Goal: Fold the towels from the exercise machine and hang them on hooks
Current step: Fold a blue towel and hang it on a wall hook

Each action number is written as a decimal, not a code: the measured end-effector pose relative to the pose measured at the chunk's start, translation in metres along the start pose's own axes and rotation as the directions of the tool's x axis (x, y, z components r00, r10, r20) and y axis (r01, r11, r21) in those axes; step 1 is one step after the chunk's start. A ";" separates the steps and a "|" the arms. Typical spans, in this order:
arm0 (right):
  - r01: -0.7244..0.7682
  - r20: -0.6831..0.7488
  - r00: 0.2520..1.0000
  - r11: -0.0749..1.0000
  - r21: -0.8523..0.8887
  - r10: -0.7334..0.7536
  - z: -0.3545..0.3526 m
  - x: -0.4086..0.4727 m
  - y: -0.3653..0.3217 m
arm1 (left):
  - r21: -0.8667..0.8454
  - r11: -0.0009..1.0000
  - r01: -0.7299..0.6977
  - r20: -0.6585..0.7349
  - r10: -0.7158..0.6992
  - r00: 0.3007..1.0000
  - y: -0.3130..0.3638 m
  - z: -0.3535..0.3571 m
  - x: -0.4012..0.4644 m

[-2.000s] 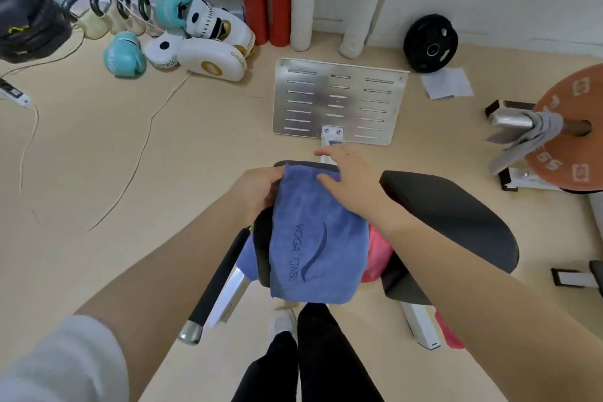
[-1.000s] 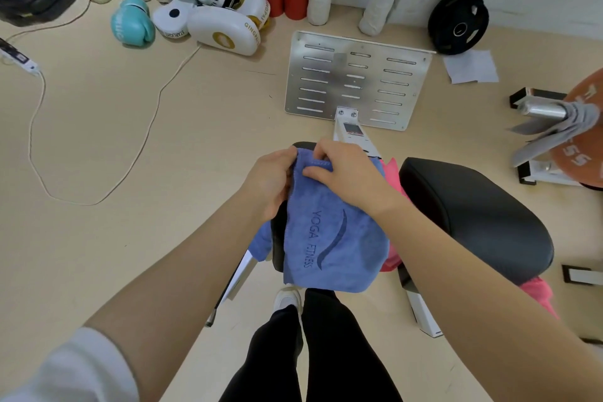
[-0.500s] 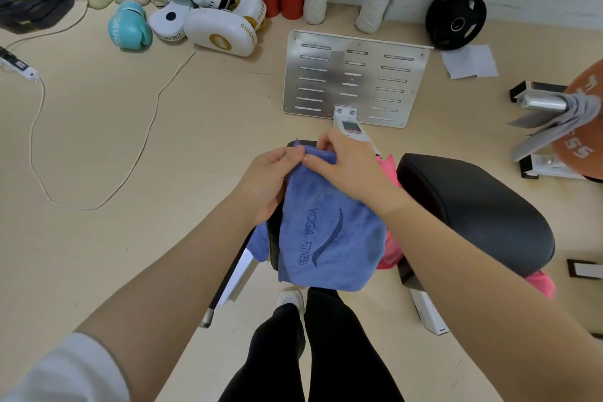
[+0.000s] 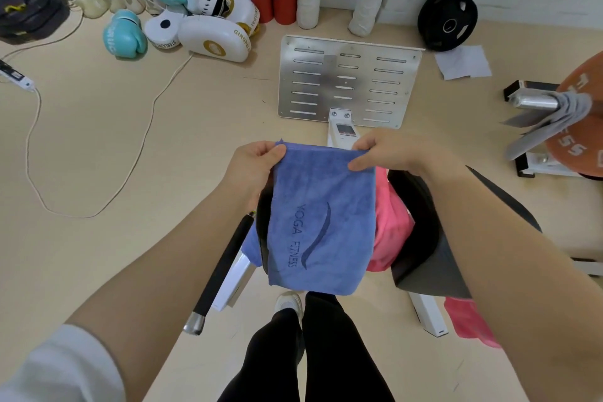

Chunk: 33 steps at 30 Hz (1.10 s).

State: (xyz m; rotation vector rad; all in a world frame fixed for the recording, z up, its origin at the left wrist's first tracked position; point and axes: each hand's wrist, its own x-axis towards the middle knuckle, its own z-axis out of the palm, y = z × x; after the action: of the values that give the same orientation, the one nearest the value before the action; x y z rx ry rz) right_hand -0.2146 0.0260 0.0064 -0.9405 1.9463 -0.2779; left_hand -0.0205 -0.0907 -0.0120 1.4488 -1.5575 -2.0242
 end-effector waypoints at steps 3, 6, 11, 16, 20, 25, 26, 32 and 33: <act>0.084 -0.379 0.922 0.996 -0.009 -0.081 0.013 0.014 -0.010 | -0.018 0.999 -0.040 -0.085 0.038 0.996 0.009 0.001 0.016; 0.078 -0.586 0.800 0.990 -0.117 -0.132 0.033 0.017 -0.016 | 0.095 0.995 -0.038 -0.148 0.052 0.988 0.006 0.006 0.027; 0.076 -0.571 0.817 0.997 -0.030 -0.080 0.066 -0.007 0.003 | 0.326 0.944 0.048 -0.136 -0.004 0.991 -0.019 -0.001 0.009; 0.044 -0.595 0.800 0.997 -0.066 -0.074 0.100 -0.044 0.018 | 0.376 0.924 -0.065 -0.085 0.104 0.991 -0.032 -0.013 -0.031; -0.003 -0.640 0.768 0.999 -0.043 -0.025 0.120 -0.059 0.012 | 0.433 0.899 -0.069 -0.078 0.113 0.991 -0.038 -0.014 -0.046; -0.079 -0.655 0.756 0.989 -0.127 -0.024 0.136 -0.075 0.009 | 0.462 0.886 -0.033 -0.089 0.083 0.993 -0.047 -0.013 -0.059; -0.096 -0.653 0.758 0.990 -0.108 0.002 0.139 -0.079 0.010 | 0.453 0.891 -0.026 -0.088 0.074 0.993 -0.050 -0.013 -0.062; -0.075 -0.673 0.727 0.990 0.121 0.137 0.154 -0.086 0.025 | 0.442 0.897 -0.022 -0.108 0.078 0.991 -0.076 -0.008 -0.078; -0.025 -0.679 0.725 0.990 0.140 0.115 0.154 -0.084 0.026 | 0.443 0.896 -0.026 -0.122 0.089 0.989 -0.078 -0.006 -0.080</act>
State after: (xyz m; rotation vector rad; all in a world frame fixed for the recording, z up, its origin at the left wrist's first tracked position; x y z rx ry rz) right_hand -0.0780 0.1306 -0.0375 -0.7263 2.5994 -0.7880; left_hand 0.0531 -0.0084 -0.0306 1.6239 -2.0600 -1.5565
